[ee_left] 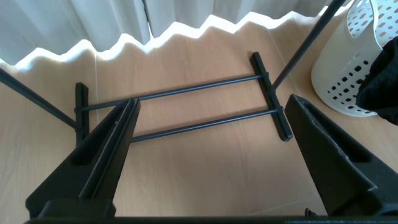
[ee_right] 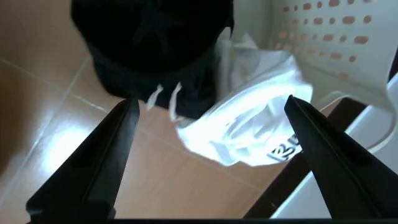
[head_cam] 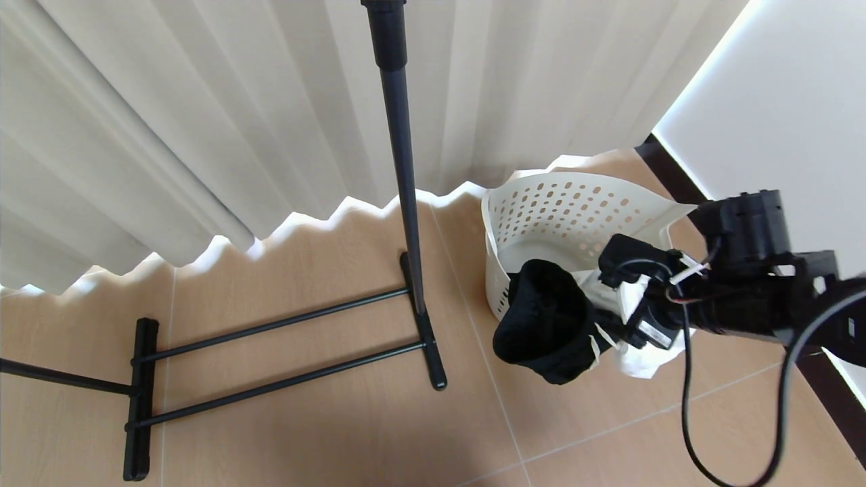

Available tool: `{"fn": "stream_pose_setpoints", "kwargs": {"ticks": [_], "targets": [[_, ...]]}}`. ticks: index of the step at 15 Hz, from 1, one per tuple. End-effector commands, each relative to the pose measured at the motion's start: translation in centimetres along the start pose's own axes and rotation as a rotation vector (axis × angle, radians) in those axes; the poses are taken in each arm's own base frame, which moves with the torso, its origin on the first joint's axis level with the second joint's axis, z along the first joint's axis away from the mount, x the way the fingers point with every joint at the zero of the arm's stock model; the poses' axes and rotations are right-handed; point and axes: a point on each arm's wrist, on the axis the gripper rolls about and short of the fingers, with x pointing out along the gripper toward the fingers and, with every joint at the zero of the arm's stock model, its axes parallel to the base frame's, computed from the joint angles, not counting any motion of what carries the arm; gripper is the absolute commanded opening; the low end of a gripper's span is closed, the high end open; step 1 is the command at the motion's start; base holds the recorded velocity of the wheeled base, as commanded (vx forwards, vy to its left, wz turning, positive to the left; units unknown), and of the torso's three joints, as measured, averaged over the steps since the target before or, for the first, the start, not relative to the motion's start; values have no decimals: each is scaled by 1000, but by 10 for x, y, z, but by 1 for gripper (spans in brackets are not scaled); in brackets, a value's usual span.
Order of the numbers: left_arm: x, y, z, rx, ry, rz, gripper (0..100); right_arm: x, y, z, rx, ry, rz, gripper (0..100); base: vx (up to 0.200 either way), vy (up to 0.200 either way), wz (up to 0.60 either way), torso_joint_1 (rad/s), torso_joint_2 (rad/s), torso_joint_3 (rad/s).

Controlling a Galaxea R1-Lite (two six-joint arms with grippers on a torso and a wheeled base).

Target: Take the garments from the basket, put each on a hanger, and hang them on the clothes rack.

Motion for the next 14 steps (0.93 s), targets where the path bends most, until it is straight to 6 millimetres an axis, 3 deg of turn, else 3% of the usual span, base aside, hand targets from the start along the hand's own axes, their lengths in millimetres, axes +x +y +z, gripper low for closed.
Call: {"fn": "stream_pose_setpoints", "kwargs": {"ticks": [1, 3, 5, 8, 14], "targets": [[0, 0, 0, -1, -1, 1, 100, 81, -4, 25, -80, 63, -21, 100, 0, 0, 0, 0, 0, 0], [0, 0, 0, -1, -1, 1, 100, 114, -7, 36, -87, 57, -42, 100, 0, 0, 0, 0, 0, 0], [0, 0, 0, -1, -1, 1, 100, 131, -8, 47, -88, 48, -48, 100, 0, 0, 0, 0, 0, 0], [0, 0, 0, -1, -1, 1, 100, 143, -4, 59, -88, 15, -59, 100, 0, 0, 0, 0, 0, 0], [0, 0, 0, -1, -1, 1, 100, 161, -7, 66, -52, -1, -94, 100, 0, 0, 0, 0, 0, 0]]}}
